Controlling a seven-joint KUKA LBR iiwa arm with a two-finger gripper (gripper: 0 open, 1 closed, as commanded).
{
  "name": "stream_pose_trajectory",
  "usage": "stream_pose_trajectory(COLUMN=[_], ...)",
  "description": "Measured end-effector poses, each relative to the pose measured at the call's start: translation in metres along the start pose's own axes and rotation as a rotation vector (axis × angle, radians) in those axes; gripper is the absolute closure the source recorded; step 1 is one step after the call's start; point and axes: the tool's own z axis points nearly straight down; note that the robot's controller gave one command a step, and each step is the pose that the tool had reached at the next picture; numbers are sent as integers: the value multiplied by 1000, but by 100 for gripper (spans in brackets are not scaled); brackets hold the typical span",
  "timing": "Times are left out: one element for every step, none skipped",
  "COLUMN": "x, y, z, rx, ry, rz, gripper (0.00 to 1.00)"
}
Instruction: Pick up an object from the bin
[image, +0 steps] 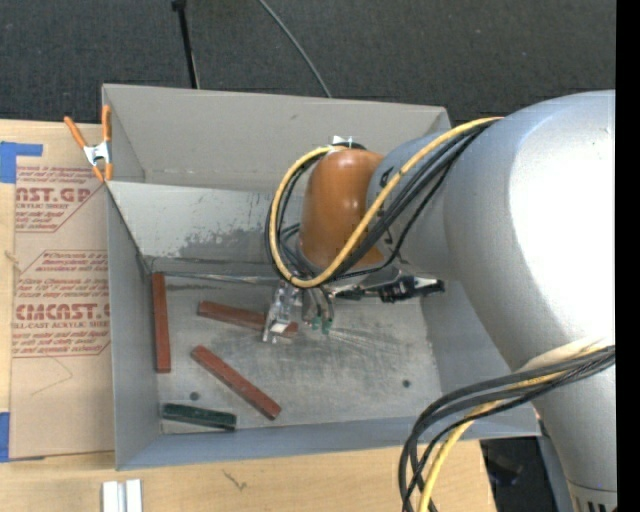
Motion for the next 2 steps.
stream_pose_trajectory(x=[0, 4], y=[0, -5], z=[0, -152], rx=[0, 4], ry=[0, 8], rz=[0, 4], gripper=[100, 100])
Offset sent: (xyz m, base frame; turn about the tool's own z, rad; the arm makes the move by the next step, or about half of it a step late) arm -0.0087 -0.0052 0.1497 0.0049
